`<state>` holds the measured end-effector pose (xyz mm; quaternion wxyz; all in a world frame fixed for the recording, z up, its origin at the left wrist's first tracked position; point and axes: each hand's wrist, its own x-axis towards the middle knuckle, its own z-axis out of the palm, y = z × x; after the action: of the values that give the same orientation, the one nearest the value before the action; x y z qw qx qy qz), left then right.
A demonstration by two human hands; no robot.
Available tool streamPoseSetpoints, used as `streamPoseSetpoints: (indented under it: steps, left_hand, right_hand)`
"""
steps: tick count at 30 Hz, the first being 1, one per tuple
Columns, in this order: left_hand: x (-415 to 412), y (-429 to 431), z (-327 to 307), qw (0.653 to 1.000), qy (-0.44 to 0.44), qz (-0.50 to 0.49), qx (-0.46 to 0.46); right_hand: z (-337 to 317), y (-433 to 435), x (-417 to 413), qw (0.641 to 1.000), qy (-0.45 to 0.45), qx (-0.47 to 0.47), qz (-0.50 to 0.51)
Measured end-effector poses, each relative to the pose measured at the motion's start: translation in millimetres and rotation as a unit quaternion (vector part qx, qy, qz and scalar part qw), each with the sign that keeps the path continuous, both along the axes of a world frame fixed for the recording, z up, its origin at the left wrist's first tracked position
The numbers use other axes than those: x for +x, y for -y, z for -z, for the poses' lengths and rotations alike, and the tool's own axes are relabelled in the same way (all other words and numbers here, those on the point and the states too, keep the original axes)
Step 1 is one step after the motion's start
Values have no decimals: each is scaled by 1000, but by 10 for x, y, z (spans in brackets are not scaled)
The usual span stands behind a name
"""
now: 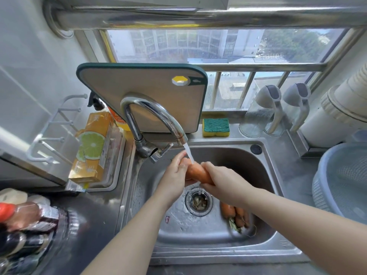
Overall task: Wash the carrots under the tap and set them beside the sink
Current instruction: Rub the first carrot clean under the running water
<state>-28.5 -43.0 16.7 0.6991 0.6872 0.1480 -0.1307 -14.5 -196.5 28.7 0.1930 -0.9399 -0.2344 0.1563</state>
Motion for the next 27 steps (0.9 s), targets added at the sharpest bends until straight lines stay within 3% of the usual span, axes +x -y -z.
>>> streamPoseSetpoints:
  steps: [2, 5, 7, 10, 14, 16, 20, 23, 27]
  left_hand:
    - [-3, -17, 3, 999, -11, 41, -15]
    - [-15, -16, 19, 996, 17, 74, 55]
    - [-27, 41, 5, 999, 38, 6, 32]
    - [-27, 167, -4, 989, 20, -121, -79]
    - [-29, 204, 6, 947, -42, -235, -217]
    - [-39, 148, -14, 924, -84, -241, -285]
    - [-82, -25, -52, 902, -119, -223, -350]
    - [-128, -149, -95, 891, -112, -198, -392]
    - [-209, -348, -102, 883, -67, -212, -413]
  right_hand:
    - [1, 33, 6, 1000, 20, -23, -2]
    - [26, 41, 3, 994, 101, -47, 7]
    - [57, 30, 20, 983, 180, -48, 0]
    - [146, 22, 39, 955, 288, -61, -35]
    - [222, 68, 17, 938, 327, -83, -73]
    - [148, 110, 42, 949, 302, -79, -43]
    - [-101, 277, 194, 989, 107, -72, 73]
    - [-155, 353, 264, 996, 15, -9, 85]
    - [-151, 204, 280, 994, -32, 76, 65]
